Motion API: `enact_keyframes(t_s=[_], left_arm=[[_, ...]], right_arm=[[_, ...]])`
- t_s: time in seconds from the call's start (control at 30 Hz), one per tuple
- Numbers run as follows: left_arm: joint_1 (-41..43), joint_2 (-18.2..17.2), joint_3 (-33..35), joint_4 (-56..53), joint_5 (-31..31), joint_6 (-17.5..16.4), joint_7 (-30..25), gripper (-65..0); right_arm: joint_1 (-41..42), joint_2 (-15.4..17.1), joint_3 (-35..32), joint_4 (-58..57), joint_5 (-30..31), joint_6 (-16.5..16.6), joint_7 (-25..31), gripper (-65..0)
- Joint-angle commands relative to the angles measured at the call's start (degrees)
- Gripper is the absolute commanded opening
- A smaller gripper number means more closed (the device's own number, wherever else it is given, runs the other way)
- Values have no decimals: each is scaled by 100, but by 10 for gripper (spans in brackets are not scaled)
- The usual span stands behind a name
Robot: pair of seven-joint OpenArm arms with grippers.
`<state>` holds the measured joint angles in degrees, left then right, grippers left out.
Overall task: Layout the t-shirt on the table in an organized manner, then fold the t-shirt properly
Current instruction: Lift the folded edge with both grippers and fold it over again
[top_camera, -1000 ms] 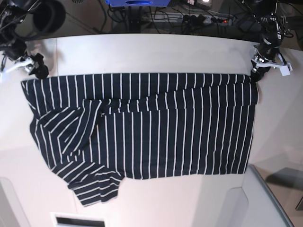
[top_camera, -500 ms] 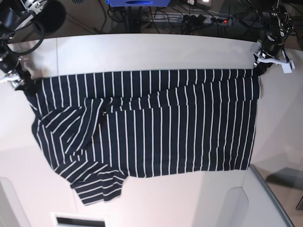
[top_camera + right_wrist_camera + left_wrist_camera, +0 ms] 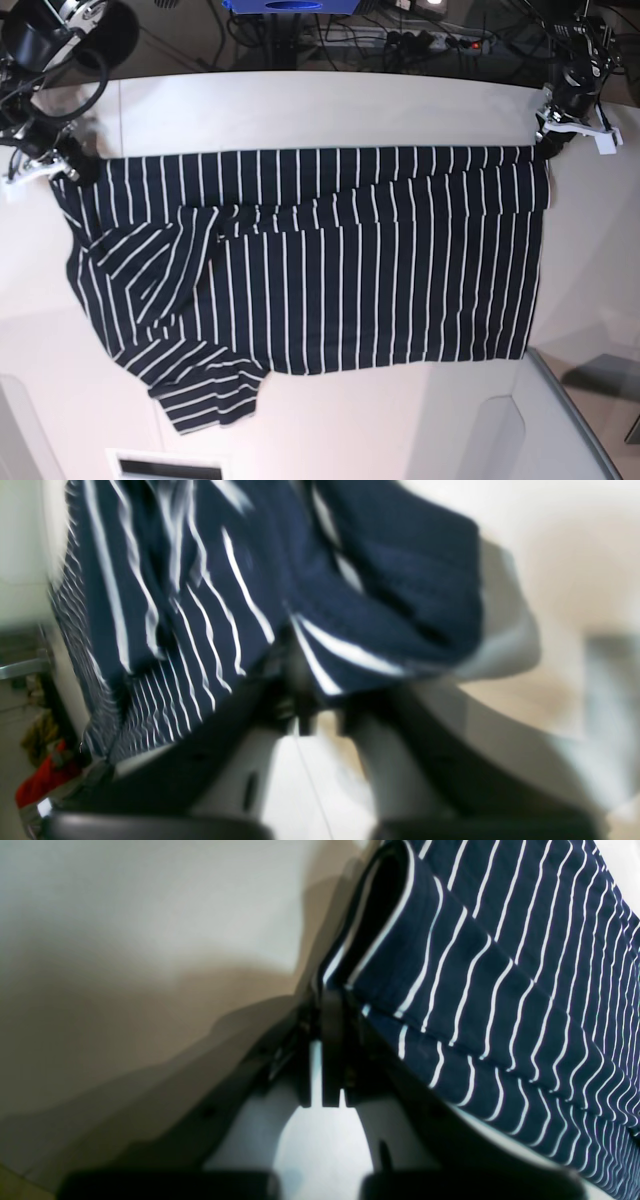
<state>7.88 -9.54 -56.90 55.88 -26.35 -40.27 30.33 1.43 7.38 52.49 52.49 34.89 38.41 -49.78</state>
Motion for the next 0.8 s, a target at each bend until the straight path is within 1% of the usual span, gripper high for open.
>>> enact_keyframes(t_s=[0.0, 0.03, 0.1, 0.17, 0.23, 0.33, 0.4, 0.53, 0.6, 0.7, 0.77], left_arm=[[-36, -105, -2, 96, -33, 27, 207, -650], [-71, -149, -37, 105, -42, 27, 497, -650], [-203, -264, -55, 333, -51, 27, 875, -650], [-230, -246, -55, 729, -42, 27, 963, -650], [-247, -237, -46, 1239, -42, 27, 1112, -650], [-300, -228, -46, 1801, -51, 93, 1464, -650], [-423, -228, -46, 2065, -60, 119, 1578, -650], [-590, -220, -63, 2320, -86, 128, 1851, -650], [-660, -228, -81, 2329, -350, 128, 1992, -650], [-669, -228, -397, 2338, -904, 163, 2246, -650], [-669, -228, -547, 2346, -1106, 339, 2343, -650]], right_arm=[[37, 84, -14, 74, -74, -22, -152, -650], [37, 84, -14, 74, -74, -22, -248, -636], [72, 93, -23, 250, -74, -30, -512, -645], [134, 84, -23, 584, -74, -39, -811, -645], [204, 58, -23, 1024, -92, -92, -1268, -645], [345, 58, -23, 1639, -65, -347, -1813, -645], [441, 49, -23, 1920, -65, -391, -2033, -645], [670, 76, -31, 2237, -65, -364, -2402, -645], [758, 76, -40, 2395, -65, -364, -2525, -645], [758, 76, -40, 2597, -65, -356, -2684, -645], [740, 67, -40, 2624, -65, -356, -2692, -644]])
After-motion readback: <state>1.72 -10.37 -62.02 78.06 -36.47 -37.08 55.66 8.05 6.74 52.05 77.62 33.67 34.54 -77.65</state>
